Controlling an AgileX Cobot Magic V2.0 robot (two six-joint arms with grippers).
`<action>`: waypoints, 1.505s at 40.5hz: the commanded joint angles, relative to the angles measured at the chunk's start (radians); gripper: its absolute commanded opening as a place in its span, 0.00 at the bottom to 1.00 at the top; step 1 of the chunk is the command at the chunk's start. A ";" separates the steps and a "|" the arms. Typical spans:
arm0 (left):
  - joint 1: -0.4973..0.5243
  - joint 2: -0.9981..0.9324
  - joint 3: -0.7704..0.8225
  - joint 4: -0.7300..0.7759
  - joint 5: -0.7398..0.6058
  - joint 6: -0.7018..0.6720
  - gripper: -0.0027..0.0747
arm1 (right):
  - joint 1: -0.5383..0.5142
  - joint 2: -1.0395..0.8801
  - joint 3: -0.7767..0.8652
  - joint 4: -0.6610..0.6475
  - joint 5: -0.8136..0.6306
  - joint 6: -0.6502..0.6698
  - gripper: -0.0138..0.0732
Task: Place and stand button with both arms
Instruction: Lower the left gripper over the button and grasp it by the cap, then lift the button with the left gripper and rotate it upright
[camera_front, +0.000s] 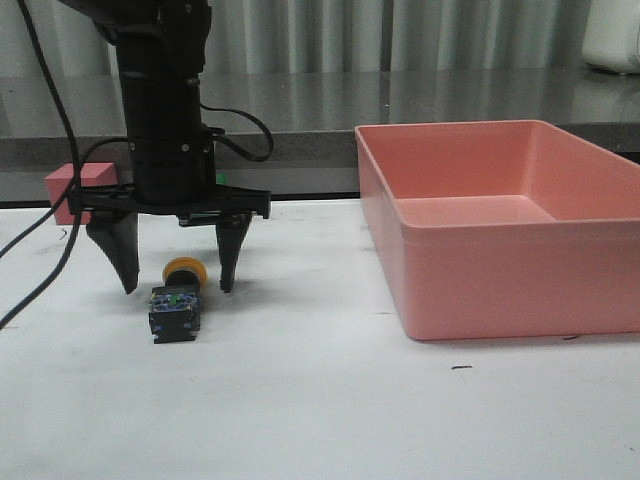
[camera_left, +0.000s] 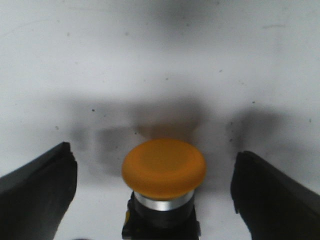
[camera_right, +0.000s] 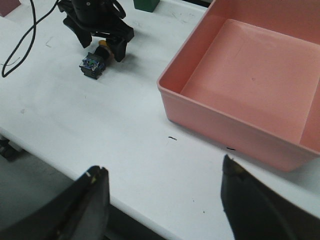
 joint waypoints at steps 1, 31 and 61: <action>-0.008 -0.059 -0.027 -0.028 -0.004 0.025 0.69 | -0.007 0.001 -0.024 0.027 -0.057 -0.005 0.73; 0.022 -0.013 -0.027 -0.073 0.054 0.078 0.60 | -0.007 0.001 -0.024 0.027 -0.057 -0.005 0.73; 0.012 -0.063 -0.111 -0.095 0.060 0.167 0.32 | -0.007 0.001 -0.024 0.027 -0.057 -0.005 0.73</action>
